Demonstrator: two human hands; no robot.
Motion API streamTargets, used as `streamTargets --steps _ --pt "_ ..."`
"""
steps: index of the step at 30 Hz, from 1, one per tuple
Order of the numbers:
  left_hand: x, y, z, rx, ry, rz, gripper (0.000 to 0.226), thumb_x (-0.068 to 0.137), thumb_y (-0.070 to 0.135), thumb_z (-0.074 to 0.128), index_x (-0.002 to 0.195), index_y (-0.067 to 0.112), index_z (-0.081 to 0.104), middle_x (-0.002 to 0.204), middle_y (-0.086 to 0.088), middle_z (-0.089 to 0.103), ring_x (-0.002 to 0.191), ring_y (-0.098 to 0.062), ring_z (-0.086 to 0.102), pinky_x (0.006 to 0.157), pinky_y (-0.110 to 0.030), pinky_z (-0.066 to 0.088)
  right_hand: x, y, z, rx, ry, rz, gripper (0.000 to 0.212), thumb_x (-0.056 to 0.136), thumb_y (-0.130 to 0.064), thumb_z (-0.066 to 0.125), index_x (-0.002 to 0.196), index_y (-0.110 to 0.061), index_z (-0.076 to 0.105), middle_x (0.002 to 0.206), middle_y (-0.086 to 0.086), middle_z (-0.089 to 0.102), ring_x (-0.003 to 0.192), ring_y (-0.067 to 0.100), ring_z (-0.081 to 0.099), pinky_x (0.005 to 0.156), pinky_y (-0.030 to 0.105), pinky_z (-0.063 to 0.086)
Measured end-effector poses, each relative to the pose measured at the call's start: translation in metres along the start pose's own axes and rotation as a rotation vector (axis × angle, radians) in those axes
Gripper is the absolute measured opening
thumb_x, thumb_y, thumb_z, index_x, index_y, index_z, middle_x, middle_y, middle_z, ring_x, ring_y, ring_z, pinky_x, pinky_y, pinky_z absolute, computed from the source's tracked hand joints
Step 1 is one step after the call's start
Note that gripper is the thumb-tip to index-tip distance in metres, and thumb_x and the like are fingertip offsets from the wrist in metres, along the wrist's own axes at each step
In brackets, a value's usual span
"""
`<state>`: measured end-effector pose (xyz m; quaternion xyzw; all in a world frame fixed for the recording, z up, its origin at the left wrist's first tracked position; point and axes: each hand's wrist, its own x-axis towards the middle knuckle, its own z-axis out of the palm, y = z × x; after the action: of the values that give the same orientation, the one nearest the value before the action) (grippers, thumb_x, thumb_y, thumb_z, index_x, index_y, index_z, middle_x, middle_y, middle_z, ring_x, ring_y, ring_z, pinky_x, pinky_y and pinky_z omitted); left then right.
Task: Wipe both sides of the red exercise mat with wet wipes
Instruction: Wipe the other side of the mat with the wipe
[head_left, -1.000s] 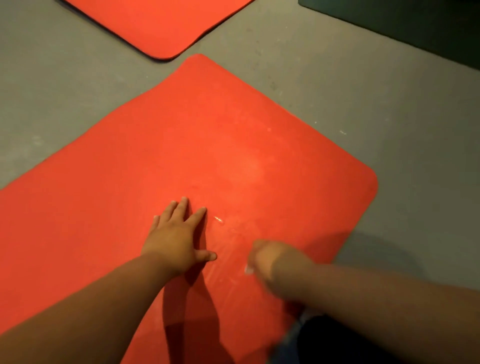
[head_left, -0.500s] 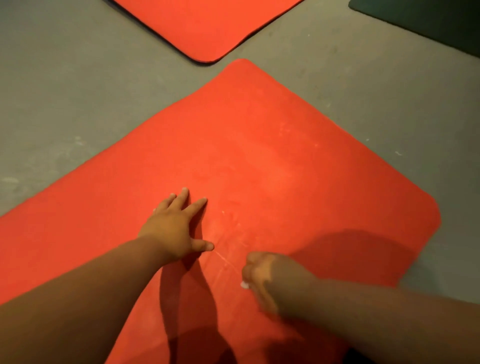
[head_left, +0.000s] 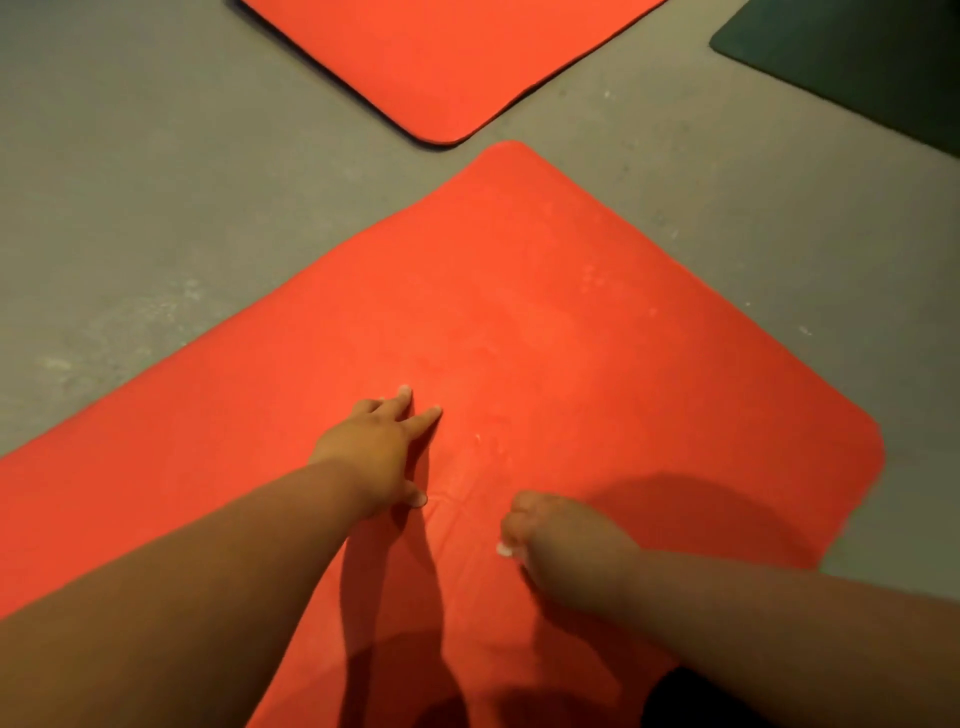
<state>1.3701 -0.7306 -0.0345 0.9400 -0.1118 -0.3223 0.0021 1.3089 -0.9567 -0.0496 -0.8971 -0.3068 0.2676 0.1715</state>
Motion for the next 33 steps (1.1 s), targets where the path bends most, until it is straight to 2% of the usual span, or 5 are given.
streamTargets --steps 9,18,23,26,33 --pt "-0.005 0.012 0.007 -0.046 0.061 0.01 0.093 0.081 0.042 0.07 0.153 0.029 0.013 0.159 -0.008 0.011 0.139 -0.033 0.026 0.112 -0.032 0.026 0.026 0.077 -0.072 -0.166 0.223 0.611 0.02 0.09 -0.027 0.06 0.095 -0.01 0.069 0.101 0.014 0.069 0.097 0.03 0.063 0.075 0.032 0.045" --pt "0.018 0.063 0.035 -0.358 0.351 0.299 0.063 0.087 0.034 0.065 0.145 0.026 0.04 0.136 -0.003 0.044 0.121 -0.023 0.046 0.1 -0.029 0.036 0.047 0.048 -0.042 0.833 0.334 0.568 0.035 0.086 0.011 0.036 0.08 -0.018 0.055 0.071 0.007 0.06 0.056 0.019 0.059 0.051 0.027 0.052" --pt "0.04 0.079 0.034 -0.197 0.473 0.597 0.007 0.083 0.019 0.061 0.087 0.015 0.066 0.089 -0.005 0.057 0.077 -0.027 0.057 0.06 -0.035 0.051 0.029 0.084 -0.051 0.518 0.472 0.566 0.034 0.08 0.003 0.047 0.074 -0.029 0.057 0.071 -0.005 0.064 0.069 0.02 0.062 0.07 0.037 0.052" --pt "0.044 0.061 0.03 0.006 0.442 0.818 0.021 0.087 0.023 0.051 0.078 0.012 0.066 0.085 -0.006 0.057 0.073 -0.026 0.056 0.057 -0.035 0.048 0.021 0.085 -0.055 0.295 0.479 0.474 0.027 0.079 0.002 0.053 0.084 -0.022 0.065 0.084 0.001 0.067 0.082 0.02 0.062 0.079 0.03 0.046" --pt "0.054 0.029 0.006 0.003 0.598 0.445 0.028 0.082 0.03 0.045 0.073 0.019 0.068 0.07 -0.002 0.057 0.058 -0.023 0.059 0.048 -0.026 0.043 0.029 0.077 -0.051 -0.004 0.303 0.275 0.043 0.083 -0.007 0.051 0.124 -0.016 0.06 0.143 0.009 0.044 0.133 0.027 0.04 0.113 0.032 0.024"
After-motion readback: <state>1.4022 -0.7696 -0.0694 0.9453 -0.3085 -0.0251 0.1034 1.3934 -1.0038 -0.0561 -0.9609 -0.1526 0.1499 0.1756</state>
